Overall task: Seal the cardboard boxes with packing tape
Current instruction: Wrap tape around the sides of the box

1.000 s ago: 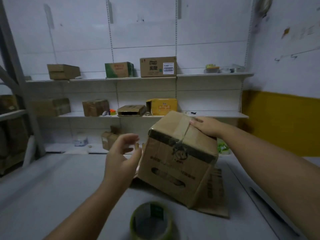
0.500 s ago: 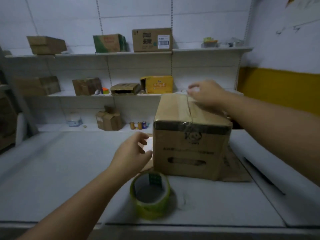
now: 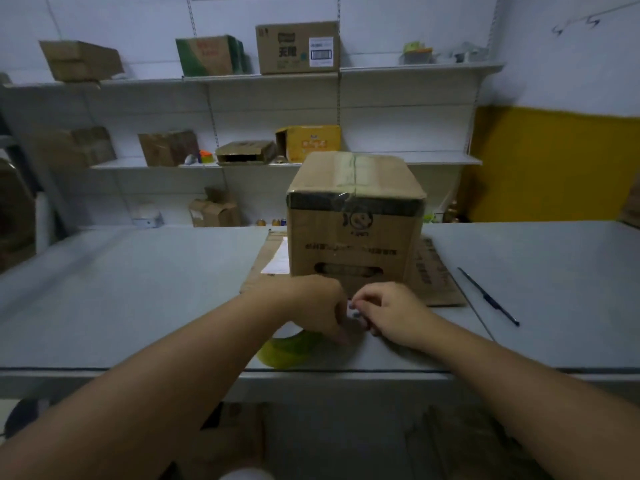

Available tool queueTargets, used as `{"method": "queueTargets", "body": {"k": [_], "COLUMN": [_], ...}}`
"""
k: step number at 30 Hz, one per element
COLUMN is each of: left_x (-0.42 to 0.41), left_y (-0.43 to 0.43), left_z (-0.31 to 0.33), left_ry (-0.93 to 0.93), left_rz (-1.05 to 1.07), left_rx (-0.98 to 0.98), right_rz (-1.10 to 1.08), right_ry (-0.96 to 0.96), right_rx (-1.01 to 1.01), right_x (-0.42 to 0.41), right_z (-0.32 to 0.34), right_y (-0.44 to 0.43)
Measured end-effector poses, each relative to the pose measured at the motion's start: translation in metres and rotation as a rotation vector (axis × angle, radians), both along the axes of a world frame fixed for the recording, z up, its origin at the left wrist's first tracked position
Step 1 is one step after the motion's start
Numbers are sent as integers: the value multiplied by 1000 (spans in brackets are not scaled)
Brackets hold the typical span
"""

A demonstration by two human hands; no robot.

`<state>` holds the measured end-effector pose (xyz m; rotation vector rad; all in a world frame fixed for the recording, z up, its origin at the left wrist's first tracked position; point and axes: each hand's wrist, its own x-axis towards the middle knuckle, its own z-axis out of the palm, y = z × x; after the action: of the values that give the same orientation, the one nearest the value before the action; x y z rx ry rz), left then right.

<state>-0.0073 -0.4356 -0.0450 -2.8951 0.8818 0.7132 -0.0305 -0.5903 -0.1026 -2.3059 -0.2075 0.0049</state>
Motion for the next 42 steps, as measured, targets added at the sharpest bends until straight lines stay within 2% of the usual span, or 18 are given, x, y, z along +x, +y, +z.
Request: {"method": "queueTargets", "body": {"k": [3, 9, 11, 12, 14, 17, 19, 21, 23, 25, 29, 32, 33, 36, 37, 40, 42], "left_x": [8, 4, -5, -11, -21, -34, -44, -51, -54, -56, -58, -56, -55, -48, -44, -35, -31], "left_y": [-8, -19, -18, -15, -5, 10, 13, 13, 13, 17, 26, 30, 30, 36, 40, 44, 40], "left_z": [2, 1, 9, 17, 33, 41, 33, 24, 21, 21, 14, 7, 5, 0, 2, 14, 26], "left_ry": [59, -15, -24, -11, 31, 82, 97, 74, 58, 50, 3, 58, 59, -184, -195, 156, 189], "left_rz": [33, 48, 50, 81, 207, 342, 417, 502, 540, 545, 593, 604, 596, 525, 496, 343, 186], "left_rx": [-67, -120, -229, -349, -714, -1217, -1436, -1566, -1605, -1610, -1612, -1614, -1585, -1365, -1321, -1340, -1262], "right_rz": [-48, -120, -135, -135, -105, 165, 360, 455, 436, 372, 330, 338, 349, 391, 401, 450, 454], "right_ry": [-32, 20, 13, 6, 40, 98, 115, 133, 205, 203, 35, -63, -77, -84, -74, -21, -3], "right_rx": [109, 386, 451, 512, 666, 778, 786, 785, 762, 650, 324, 97, 32, -130, -170, -217, -274], "right_x": [-1, -4, -4, -3, -7, -17, -27, -33, -33, -32, -31, -36, -37, -39, -39, -40, -39], "right_z": [-11, -10, -8, -8, -5, -2, 1, 6, 13, 26, 54, 72, 77, 87, 91, 104, 113], "right_y": [-5, -8, -9, -9, -9, -8, -1, 6, 9, 8, 5, 6, 5, 0, -2, -4, -4]}}
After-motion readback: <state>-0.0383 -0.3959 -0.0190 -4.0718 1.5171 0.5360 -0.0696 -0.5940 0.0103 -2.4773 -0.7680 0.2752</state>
